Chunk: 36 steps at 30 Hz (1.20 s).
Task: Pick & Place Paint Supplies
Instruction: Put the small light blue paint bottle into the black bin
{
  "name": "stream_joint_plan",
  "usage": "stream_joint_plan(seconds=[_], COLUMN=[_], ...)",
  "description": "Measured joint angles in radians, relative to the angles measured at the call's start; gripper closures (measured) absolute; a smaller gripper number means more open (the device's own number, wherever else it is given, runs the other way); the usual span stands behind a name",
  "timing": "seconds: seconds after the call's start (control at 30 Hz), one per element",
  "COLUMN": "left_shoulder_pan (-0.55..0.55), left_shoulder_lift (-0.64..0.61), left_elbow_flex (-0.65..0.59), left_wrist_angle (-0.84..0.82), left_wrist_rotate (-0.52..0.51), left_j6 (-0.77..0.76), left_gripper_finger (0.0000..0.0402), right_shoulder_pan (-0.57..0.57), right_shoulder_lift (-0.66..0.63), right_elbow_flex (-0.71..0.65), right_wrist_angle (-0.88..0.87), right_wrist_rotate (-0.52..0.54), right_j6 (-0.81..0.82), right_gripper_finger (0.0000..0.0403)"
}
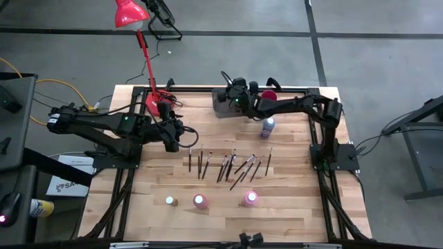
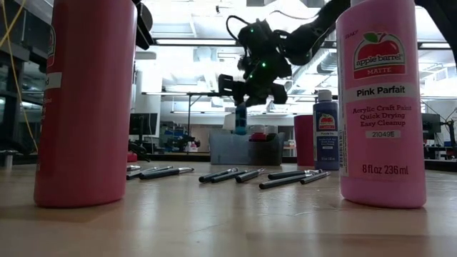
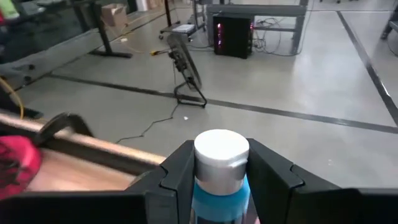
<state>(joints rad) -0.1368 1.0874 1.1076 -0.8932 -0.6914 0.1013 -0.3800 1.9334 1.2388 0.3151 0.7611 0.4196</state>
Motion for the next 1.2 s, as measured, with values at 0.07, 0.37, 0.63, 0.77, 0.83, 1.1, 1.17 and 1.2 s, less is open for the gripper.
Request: stream_joint_plan(seconds=[0.07,0.37,0.63,0.77,0.83,1.1,1.17,1.2], left_shoulder_pan=[0.000,-0.001,-0.001,-0.001,-0.001,-0.001,-0.001,-0.001], left_shoulder_lift=[0.000,0.000,0.000,0.000,0.000,0.000,0.000,0.000], left_elbow_flex=[0.000,0.000,0.000,0.000,0.000,0.000,0.000,0.000], left_wrist_angle=[0.000,-0.011,-0.023,-0.024,-0.024,-0.024,-0.024,-0.024], left_wrist_rotate=[0.000,0.000,0.002,0.003,0.003,0.003,0.003,0.003], left_j6=[0.000,0.000,0.001,0.001,0.002,0.003,0.003,0.003], left_gripper_finger=[0.0169,0.0169,0.0169,0.0169,0.0169,0.0169,0.0169,0.0169], right_shoulder_pan=[-0.011,-0.021,-0.031,-0.033,-0.034,-0.033,-0.034,-0.034], right_shoulder_lift=[0.014,0.074,0.089,0.089,0.089,0.089,0.089,0.089], right_elbow_flex=[0.000,0.000,0.000,0.000,0.000,0.000,0.000,0.000], right_wrist_angle=[0.037,0.093,0.113,0.108,0.108,0.098,0.092,0.092], right_wrist_rotate=[-0.008,-0.007,0.015,0.019,0.019,0.015,0.015,0.015], right_j6=[-0.004,-0.003,-0.024,-0.031,-0.030,-0.031,-0.031,-0.031], right_gripper_finger=[0.0285,0.0285,0.0284,0.0278,0.0277,0.0273,0.0271,0.0270])
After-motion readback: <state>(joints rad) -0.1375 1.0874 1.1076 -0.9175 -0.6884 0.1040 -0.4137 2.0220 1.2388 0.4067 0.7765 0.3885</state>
